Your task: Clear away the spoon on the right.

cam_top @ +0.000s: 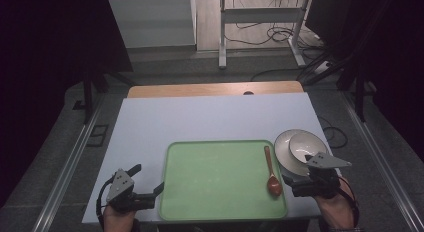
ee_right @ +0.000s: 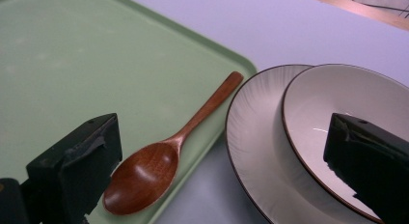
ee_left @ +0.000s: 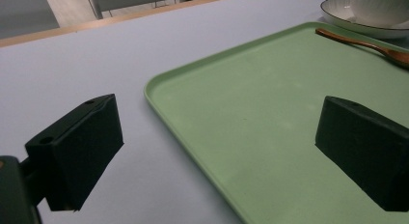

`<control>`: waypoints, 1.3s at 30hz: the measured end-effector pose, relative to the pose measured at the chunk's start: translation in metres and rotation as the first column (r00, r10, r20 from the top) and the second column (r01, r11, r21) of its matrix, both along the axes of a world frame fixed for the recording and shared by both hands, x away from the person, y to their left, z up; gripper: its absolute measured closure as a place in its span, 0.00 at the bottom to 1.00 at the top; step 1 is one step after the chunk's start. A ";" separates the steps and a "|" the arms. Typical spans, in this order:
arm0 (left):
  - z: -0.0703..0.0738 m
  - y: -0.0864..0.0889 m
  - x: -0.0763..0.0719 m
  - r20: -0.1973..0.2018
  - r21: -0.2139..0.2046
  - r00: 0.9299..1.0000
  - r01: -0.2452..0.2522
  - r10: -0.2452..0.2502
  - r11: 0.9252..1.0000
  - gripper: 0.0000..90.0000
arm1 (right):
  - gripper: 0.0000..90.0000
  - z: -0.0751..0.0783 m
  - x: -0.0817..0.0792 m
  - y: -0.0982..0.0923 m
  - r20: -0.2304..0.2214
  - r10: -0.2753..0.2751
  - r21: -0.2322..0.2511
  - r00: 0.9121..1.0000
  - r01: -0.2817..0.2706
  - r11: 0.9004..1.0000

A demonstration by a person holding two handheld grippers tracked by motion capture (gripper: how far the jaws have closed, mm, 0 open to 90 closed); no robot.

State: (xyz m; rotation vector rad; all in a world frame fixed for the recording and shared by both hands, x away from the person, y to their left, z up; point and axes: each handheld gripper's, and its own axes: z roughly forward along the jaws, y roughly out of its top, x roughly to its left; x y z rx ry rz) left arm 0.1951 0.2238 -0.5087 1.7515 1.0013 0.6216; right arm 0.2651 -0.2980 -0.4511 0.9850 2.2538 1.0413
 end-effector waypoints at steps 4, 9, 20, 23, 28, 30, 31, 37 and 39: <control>0.000 0.000 0.000 -0.001 0.000 1.000 0.000 0.000 1.000 0.03 | 0.00 0.000 -0.003 -0.004 0.020 -0.006 -0.011 1.000 0.006 1.000; 0.000 0.000 0.000 -0.001 -0.001 1.000 0.000 0.000 1.000 0.03 | 0.00 -0.001 -0.006 -0.010 0.026 -0.023 -0.016 0.999 0.023 1.000; 0.000 0.000 0.000 -0.001 -0.002 1.000 -0.001 0.001 1.000 0.03 | 0.00 -0.002 -0.014 -0.024 0.043 -0.055 -0.001 0.998 0.056 0.998; 0.000 0.001 0.000 -0.002 -0.003 1.000 -0.001 0.001 1.000 0.03 | 0.00 -0.002 -0.017 -0.028 0.046 -0.063 0.001 0.997 0.063 0.998; 0.000 0.001 0.000 -0.002 -0.006 1.000 -0.002 0.001 1.000 0.03 | 0.00 -0.004 -0.021 -0.035 0.041 -0.080 0.011 0.996 0.079 0.997; 0.000 0.001 0.000 -0.002 -0.005 1.000 -0.001 0.001 1.000 0.03 | 0.00 -0.005 -0.022 -0.038 0.034 -0.084 0.013 0.996 0.084 0.996; 0.000 0.001 0.000 -0.002 -0.005 1.000 -0.001 0.001 1.000 0.03 | 0.00 -0.006 -0.022 -0.039 0.034 -0.086 0.011 0.996 0.086 0.996; 0.000 0.001 0.000 -0.002 -0.006 1.000 0.000 0.000 1.000 0.03 | 0.00 -0.013 -0.024 -0.048 0.034 -0.101 -0.008 0.994 0.102 0.995; 0.000 0.001 0.000 -0.002 -0.005 1.000 0.001 -0.001 1.000 0.03 | 0.00 -0.017 -0.024 -0.050 0.032 -0.108 -0.023 0.994 0.108 0.994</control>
